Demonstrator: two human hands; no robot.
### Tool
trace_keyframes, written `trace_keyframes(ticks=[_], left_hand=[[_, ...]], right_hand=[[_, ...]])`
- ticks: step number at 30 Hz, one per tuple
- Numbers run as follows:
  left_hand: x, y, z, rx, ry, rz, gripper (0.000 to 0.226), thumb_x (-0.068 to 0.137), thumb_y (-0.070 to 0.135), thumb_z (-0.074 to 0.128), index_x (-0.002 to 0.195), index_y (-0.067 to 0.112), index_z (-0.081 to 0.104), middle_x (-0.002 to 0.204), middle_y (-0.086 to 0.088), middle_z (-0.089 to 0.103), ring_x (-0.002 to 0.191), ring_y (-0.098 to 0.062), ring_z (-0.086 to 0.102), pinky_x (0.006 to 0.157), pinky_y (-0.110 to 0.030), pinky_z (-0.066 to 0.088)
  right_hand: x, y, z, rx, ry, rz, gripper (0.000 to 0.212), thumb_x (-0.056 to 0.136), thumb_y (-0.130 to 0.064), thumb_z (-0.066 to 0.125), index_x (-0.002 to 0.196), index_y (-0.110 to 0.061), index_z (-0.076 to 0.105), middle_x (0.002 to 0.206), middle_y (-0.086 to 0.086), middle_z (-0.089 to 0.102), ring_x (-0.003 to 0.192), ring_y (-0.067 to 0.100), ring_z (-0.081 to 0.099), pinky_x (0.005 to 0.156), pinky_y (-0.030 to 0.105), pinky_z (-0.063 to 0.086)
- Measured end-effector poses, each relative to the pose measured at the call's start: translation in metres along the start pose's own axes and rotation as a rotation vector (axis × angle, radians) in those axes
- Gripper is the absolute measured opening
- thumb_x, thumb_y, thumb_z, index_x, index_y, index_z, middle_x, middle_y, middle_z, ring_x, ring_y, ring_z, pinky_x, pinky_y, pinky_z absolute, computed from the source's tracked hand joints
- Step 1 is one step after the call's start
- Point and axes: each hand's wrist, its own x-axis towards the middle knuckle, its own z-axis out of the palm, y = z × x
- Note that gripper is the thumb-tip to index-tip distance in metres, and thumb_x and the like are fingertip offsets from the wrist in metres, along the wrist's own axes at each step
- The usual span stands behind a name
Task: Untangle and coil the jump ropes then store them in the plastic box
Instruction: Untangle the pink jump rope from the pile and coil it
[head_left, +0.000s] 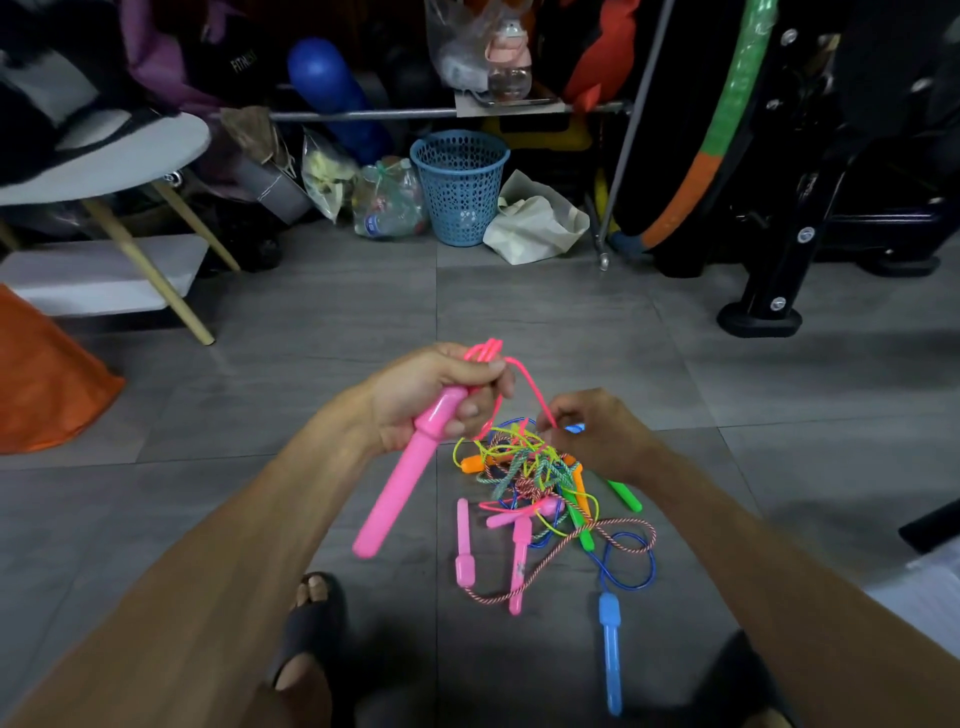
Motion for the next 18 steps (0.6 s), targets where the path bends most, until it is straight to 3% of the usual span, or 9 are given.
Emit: trace_keyframes(ticks=[2,5,7,10,12,15,18], left_hand=[[0.0,0.0,-0.002,-0.073,0.051,0.054,0.02,0.083,0.015,0.048,0.073,0.003,0.06,0.042,-0.001,0.041,0.03,-0.01,0.036,0.038,-0.019,0.027],[0.003,-0.001,-0.005,-0.165,0.232,0.123,0.02,0.09,0.015,0.044,0.081,0.003,0.057,0.043,0.001,0.042,0.031,-0.009,0.037,0.038,-0.016,0.034],[0.004,-0.001,-0.011,-0.235,0.389,0.132,0.023,0.096,0.015,0.041,0.085,0.005,0.059,0.044,0.003,0.043,0.033,-0.008,0.038,0.039,-0.016,0.036],[0.003,0.001,-0.016,-0.239,0.52,0.085,0.027,0.099,0.019,0.04,0.081,0.007,0.057,0.044,0.005,0.044,0.034,-0.006,0.039,0.039,-0.016,0.035],[0.001,0.002,-0.016,-0.311,0.519,0.075,0.028,0.099,0.021,0.039,0.078,0.01,0.054,0.046,0.004,0.046,0.035,-0.008,0.041,0.041,-0.017,0.037],[-0.002,0.004,-0.014,-0.497,0.469,0.1,0.028,0.098,0.024,0.041,0.075,0.013,0.052,0.05,0.003,0.048,0.038,-0.01,0.045,0.046,-0.017,0.039],[0.001,0.002,-0.014,-0.599,0.463,0.125,0.026,0.098,0.023,0.042,0.078,0.011,0.055,0.052,0.003,0.05,0.041,-0.009,0.047,0.045,-0.016,0.041]], right_hand=[[0.003,0.014,0.008,0.056,0.015,0.135,0.019,0.077,-0.004,0.07,0.069,-0.02,0.067,0.067,0.006,0.067,0.06,0.005,0.059,0.067,0.03,0.05],[0.003,0.013,0.008,0.341,0.069,0.3,0.01,0.076,0.002,0.071,0.076,-0.006,0.065,0.065,0.01,0.066,0.05,0.004,0.059,0.06,0.024,0.049],[0.002,-0.008,-0.002,0.631,0.11,0.27,0.009,0.081,0.006,0.063,0.075,0.0,0.062,0.059,0.008,0.063,0.048,0.011,0.058,0.059,0.025,0.05],[-0.001,-0.04,-0.031,0.983,0.076,0.162,0.012,0.092,-0.005,0.052,0.084,-0.007,0.062,0.058,0.001,0.058,0.046,0.011,0.05,0.058,0.024,0.05],[-0.003,-0.04,-0.042,0.961,0.07,0.153,0.017,0.096,-0.013,0.047,0.087,-0.012,0.062,0.057,-0.001,0.056,0.046,0.01,0.048,0.057,0.025,0.048],[-0.006,-0.015,-0.034,0.569,0.097,0.236,0.023,0.097,-0.022,0.049,0.076,-0.018,0.059,0.053,-0.003,0.056,0.047,0.008,0.05,0.058,0.026,0.043],[-0.007,-0.003,-0.022,0.448,-0.017,0.298,0.014,0.086,-0.009,0.065,0.079,-0.016,0.056,0.05,-0.005,0.055,0.044,0.009,0.048,0.05,0.024,0.038]])
